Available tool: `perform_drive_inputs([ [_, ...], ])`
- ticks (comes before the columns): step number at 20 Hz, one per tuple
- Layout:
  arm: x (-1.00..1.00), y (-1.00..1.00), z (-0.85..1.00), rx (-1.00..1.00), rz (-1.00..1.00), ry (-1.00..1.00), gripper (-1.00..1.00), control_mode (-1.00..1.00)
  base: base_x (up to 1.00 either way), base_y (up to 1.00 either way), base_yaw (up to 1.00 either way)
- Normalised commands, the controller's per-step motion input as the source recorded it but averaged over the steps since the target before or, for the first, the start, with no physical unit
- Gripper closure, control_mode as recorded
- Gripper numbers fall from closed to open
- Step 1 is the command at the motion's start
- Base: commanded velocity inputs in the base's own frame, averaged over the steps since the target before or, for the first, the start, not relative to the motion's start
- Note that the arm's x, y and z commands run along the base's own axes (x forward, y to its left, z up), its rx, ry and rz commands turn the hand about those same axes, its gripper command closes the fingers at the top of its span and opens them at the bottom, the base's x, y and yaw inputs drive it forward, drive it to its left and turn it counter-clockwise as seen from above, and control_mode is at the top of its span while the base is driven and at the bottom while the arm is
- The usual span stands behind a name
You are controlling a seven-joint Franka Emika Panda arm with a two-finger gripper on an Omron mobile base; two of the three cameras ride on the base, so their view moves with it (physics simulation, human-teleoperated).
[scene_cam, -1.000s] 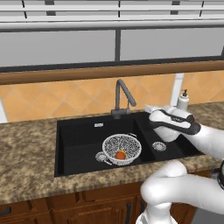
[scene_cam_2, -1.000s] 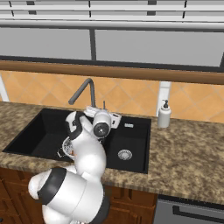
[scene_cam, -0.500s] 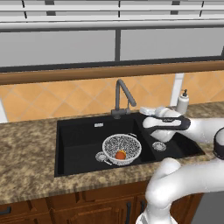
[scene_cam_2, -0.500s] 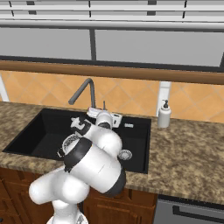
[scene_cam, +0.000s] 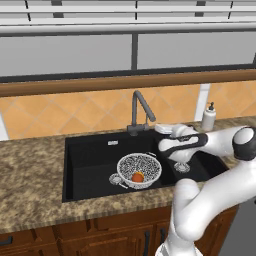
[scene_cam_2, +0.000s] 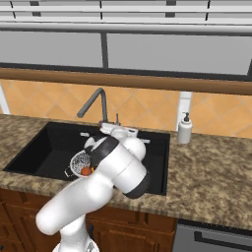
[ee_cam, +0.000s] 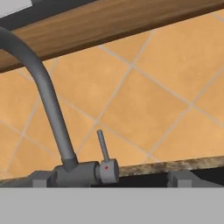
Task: Put the colander in the sink, put the orange, orange in the colander, and turn on the sink faucet and pour water over the colander.
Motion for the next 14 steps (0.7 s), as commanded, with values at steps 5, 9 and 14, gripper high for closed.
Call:
perform_drive_inputs([
  [5,0.37,0.23,-0.12,-0.01,0.00,-0.01,-1.00,-1.00,0.00,0.00,0.00],
  [9,0.34,0.23,-0.10,0.00,0.00,0.00,-1.00,-1.00,0.00,0.00,0.00],
  [14,0.30,0.17,-0.01,0.00,0.00,0.00,-1.00,-1.00,0.00,0.00,0.00],
])
